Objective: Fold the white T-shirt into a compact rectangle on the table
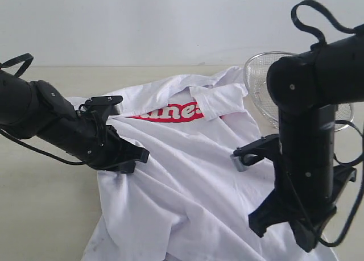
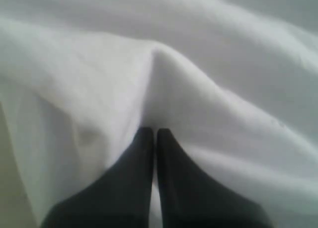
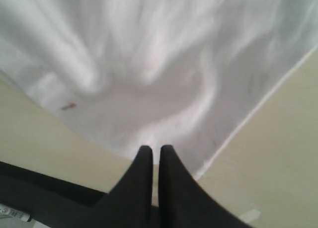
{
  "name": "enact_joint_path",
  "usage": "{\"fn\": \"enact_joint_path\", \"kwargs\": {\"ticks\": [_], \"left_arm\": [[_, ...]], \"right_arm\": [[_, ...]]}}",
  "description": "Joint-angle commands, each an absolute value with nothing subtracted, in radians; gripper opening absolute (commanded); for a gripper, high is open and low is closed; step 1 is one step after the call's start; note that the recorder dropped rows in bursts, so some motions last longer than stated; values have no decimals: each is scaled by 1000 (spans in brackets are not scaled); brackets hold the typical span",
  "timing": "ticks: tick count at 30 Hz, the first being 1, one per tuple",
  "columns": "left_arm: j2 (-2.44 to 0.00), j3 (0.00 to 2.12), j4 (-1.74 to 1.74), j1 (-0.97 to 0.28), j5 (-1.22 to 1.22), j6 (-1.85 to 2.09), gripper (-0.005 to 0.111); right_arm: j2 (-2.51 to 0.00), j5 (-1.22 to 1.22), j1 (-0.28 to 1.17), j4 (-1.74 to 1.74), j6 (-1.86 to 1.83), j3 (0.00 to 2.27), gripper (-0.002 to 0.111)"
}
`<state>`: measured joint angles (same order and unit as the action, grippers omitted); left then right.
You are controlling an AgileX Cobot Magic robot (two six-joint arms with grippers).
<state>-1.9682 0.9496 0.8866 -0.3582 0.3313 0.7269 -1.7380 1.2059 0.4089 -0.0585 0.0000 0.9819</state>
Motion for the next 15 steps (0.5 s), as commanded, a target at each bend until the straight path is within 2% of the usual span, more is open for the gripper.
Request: {"fn": "enact_joint_path", "kwargs": {"ticks": [1, 4, 6, 11, 15], "left_arm": [[-1993, 931, 848, -347, 311, 734, 5], [-1970, 931, 848, -347, 311, 734, 5], [-1914, 931, 848, -347, 324, 740, 5], [-1781, 931, 848, -347, 405, 740, 5], [-1681, 883, 836, -349, 560, 691, 5]], "right_arm": [[-1653, 1221, 408, -13, 25, 916, 0], [-1598, 1215, 408, -38, -41, 919, 0], [-1577, 1029, 408, -153, -60, 919, 0], [-1688, 903, 408, -165, -63, 919, 0], [-1820, 920, 408, -150, -89, 919, 0]]}}
